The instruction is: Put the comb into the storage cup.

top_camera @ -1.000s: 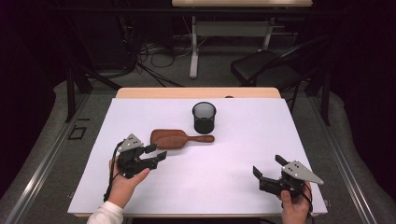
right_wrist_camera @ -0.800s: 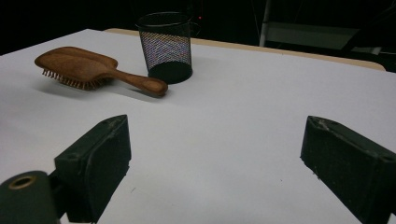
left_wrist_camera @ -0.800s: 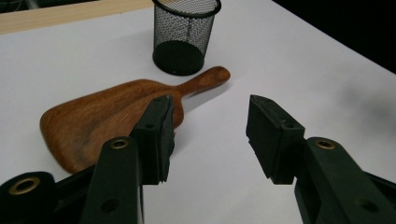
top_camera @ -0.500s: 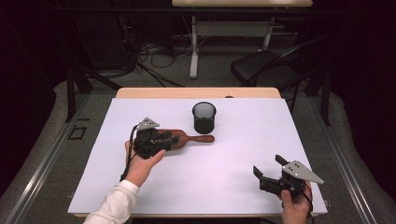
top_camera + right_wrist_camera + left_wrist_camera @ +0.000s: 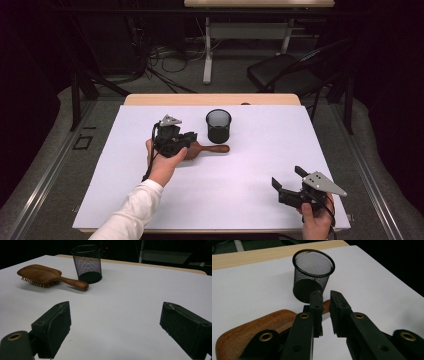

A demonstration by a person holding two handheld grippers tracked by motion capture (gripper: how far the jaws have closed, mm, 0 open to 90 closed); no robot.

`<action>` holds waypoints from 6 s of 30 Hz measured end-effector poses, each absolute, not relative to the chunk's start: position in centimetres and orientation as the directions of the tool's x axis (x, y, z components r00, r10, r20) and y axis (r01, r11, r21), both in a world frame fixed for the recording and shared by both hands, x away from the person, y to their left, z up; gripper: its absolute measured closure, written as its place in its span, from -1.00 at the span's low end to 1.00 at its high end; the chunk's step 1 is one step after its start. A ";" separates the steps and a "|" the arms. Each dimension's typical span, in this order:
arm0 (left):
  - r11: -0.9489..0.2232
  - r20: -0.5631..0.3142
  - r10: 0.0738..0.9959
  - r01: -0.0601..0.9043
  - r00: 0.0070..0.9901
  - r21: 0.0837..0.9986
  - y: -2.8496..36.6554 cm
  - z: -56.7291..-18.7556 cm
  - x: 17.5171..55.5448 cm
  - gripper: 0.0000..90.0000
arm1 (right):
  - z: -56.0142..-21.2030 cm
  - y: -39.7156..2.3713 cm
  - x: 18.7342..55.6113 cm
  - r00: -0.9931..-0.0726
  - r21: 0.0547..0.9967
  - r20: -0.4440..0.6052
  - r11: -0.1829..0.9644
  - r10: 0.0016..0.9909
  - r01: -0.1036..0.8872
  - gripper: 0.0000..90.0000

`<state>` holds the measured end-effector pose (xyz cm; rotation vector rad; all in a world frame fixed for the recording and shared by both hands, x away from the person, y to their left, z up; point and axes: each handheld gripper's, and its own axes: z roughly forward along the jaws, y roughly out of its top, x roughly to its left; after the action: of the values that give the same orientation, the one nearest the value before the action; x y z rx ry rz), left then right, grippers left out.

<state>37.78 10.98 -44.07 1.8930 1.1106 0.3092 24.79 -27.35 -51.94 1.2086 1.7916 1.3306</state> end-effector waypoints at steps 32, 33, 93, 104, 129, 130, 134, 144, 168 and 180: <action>-0.215 -0.193 0.857 0.672 0.478 0.709 7.3 -49.0 42.9 1.00 | -52.1 -27.5 25.0 -0.407 0.940 0.051 0.093 0.912 0.327 -0.75; -0.217 -0.190 0.860 0.676 0.474 0.704 7.2 -49.2 43.1 1.00 | -52.1 -27.5 25.0 -0.408 0.941 0.051 0.094 0.912 0.326 -0.75; -0.235 -0.254 0.855 0.775 0.452 0.587 4.8 -53.5 42.5 1.00 | -52.2 -27.4 25.1 -0.421 0.940 0.054 0.097 0.905 0.328 -0.75; -0.276 -0.257 0.831 0.766 0.494 0.581 6.2 -53.3 41.0 1.00 | -52.2 -27.3 25.0 -0.422 0.936 0.052 0.102 0.905 0.336 -0.75; -0.357 -0.228 0.787 0.725 0.573 0.589 8.7 -53.9 36.8 1.00 | -52.3 -27.2 25.1 -0.422 0.936 0.057 0.098 0.905 0.337 -0.75; -0.359 -0.223 0.788 0.721 0.574 0.593 8.8 -53.9 36.6 1.00 | -52.3 -27.2 25.1 -0.421 0.936 0.059 0.096 0.905 0.339 -0.75; -0.357 -0.213 0.793 0.719 0.571 0.597 9.3 -53.8 36.3 1.00 | -52.3 -27.1 25.1 -0.421 0.936 0.062 0.094 0.905 0.340 -0.75; -0.357 -0.196 0.806 0.722 0.559 0.593 10.5 -53.6 35.9 1.00 | -52.3 -27.2 25.1 -0.421 0.936 0.057 0.098 0.905 0.338 -0.75; -0.335 -0.176 0.831 0.726 0.528 0.600 12.6 -53.3 35.6 1.00 | -52.3 -27.1 25.0 -0.422 0.935 0.057 0.099 0.905 0.340 -0.75; -0.319 -0.197 0.827 0.729 0.526 0.606 13.3 -53.1 35.3 1.00 | -52.3 -27.2 25.0 -0.420 0.936 0.061 0.094 0.905 0.339 -0.75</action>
<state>35.30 13.30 -53.07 2.1150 1.2582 0.1949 25.04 -27.16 -52.33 1.2193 1.8238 1.3225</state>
